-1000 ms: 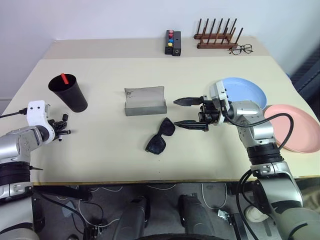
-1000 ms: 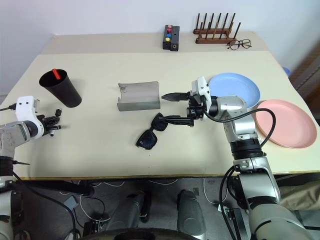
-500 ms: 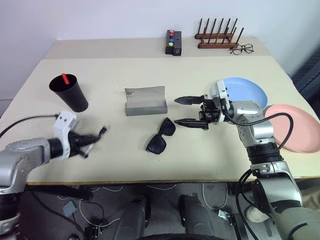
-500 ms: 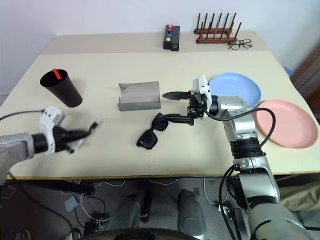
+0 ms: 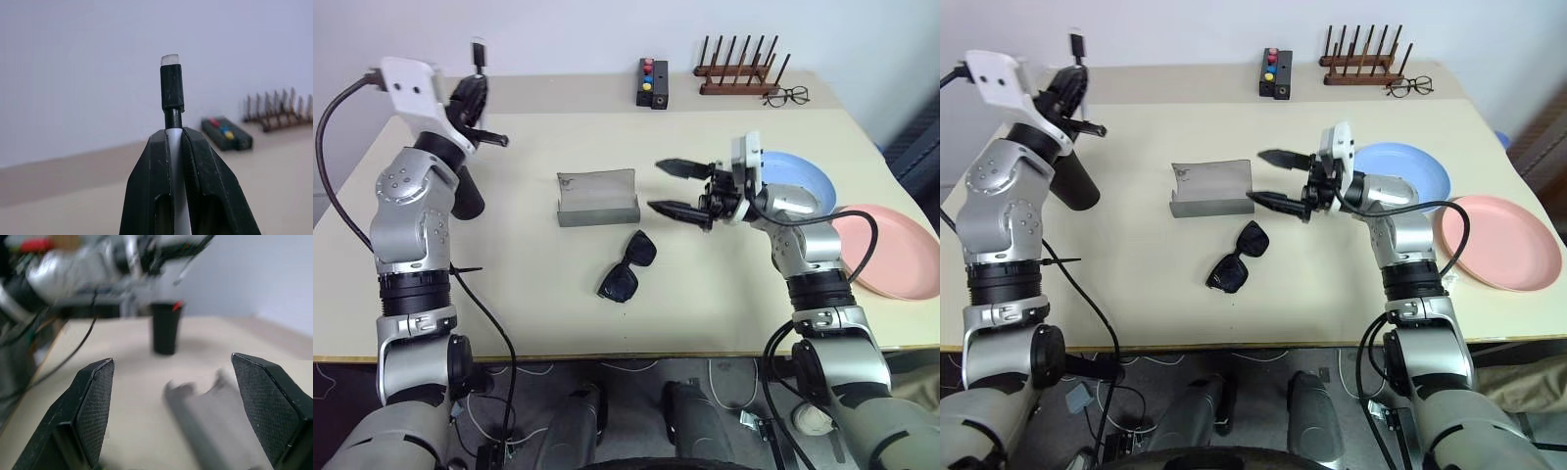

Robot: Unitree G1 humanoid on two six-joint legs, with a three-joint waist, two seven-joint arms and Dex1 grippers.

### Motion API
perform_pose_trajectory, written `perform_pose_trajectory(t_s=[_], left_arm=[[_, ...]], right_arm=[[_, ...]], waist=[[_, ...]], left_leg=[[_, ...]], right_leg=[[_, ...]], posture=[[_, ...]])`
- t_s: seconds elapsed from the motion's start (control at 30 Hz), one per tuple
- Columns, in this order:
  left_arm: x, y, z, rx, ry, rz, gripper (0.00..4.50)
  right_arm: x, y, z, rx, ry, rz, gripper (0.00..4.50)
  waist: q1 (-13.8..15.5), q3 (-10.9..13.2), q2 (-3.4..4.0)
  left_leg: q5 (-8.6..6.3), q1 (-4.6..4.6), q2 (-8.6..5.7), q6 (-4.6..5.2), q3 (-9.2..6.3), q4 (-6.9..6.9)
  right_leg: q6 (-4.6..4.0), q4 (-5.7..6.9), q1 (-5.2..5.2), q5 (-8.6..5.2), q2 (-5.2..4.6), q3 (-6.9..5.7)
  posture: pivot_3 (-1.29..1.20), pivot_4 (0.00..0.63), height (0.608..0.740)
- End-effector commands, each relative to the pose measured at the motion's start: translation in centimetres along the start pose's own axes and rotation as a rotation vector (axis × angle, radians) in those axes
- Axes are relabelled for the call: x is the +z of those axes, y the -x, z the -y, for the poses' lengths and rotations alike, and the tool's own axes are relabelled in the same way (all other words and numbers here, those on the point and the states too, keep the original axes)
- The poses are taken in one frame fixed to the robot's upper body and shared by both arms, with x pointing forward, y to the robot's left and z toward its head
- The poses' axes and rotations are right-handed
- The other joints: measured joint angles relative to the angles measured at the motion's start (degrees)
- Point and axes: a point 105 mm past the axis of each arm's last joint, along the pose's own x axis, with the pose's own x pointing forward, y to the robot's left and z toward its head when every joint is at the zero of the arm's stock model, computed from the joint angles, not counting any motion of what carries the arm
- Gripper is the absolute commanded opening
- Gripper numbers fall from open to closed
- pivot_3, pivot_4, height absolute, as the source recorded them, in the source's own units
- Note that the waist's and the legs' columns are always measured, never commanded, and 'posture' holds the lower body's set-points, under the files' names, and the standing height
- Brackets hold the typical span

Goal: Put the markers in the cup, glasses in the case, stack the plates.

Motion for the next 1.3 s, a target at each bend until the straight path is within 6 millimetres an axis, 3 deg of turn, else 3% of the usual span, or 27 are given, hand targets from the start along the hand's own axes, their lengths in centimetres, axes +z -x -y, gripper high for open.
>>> perform_pose_trajectory(t_s=[0.03,0.13,0.23,0.47,0.67,1.3], left_arm=[[1.8,0.4,-3.5,0.179,0.011,0.130,0.02],[2.3,1.0,-4.7,0.233,-0.020,0.170,0.02],[3.1,1.7,-6.1,0.287,-0.041,0.204,0.02],[3.7,2.6,-6.9,0.303,-0.129,0.229,0.02],[3.7,2.9,-5.7,0.255,-0.305,0.256,0.02],[-0.1,1.3,-3.5,0.245,-0.325,0.226,0.02]], right_arm=[[2.3,-0.9,0.7,-0.037,0.057,0.094,3.91],[2.0,-1.1,0.5,-0.033,0.077,0.069,3.91],[0.3,-1.0,-0.1,-0.007,0.111,-0.018,3.91],[-0.6,-1.0,-0.7,0.008,0.112,-0.050,3.91],[-1.2,-1.1,-0.8,0.012,0.111,-0.070,3.91],[-1.1,-0.6,-0.8,-0.006,0.112,-0.082,3.91]], waist=[[0.08,0.01,-0.02],[0.84,0.02,-0.03],[0.95,0.01,-0.04],[0.75,0.01,-0.04],[0.72,0.01,-0.04],[0.86,0.01,-0.04]], left_leg=[[0.00,0.00,0.00,0.00,0.00,0.00],[0.00,-0.07,0.00,0.00,0.01,0.06],[-0.01,-0.18,-0.01,0.01,-0.04,0.23],[-0.01,-0.17,-0.02,0.02,-0.03,0.29],[-0.01,-0.17,-0.03,0.02,-0.03,0.27],[-0.01,-0.17,-0.09,0.02,-0.02,0.29]], right_leg=[[0.00,0.00,0.00,0.00,0.00,0.00],[0.00,-0.01,0.00,0.00,-0.04,0.00],[0.07,-0.01,0.02,0.04,-0.07,-0.02],[0.09,0.02,0.04,0.06,-0.07,-0.02],[0.09,0.03,0.02,0.06,-0.04,-0.02],[0.09,0.03,0.04,0.06,-0.04,-0.04]], posture=[[0.00,0.150,0.740],[0.00,0.150,0.740],[0.00,0.150,0.740],[0.00,0.150,0.740],[0.00,0.150,0.740],[0.00,0.150,0.740]])
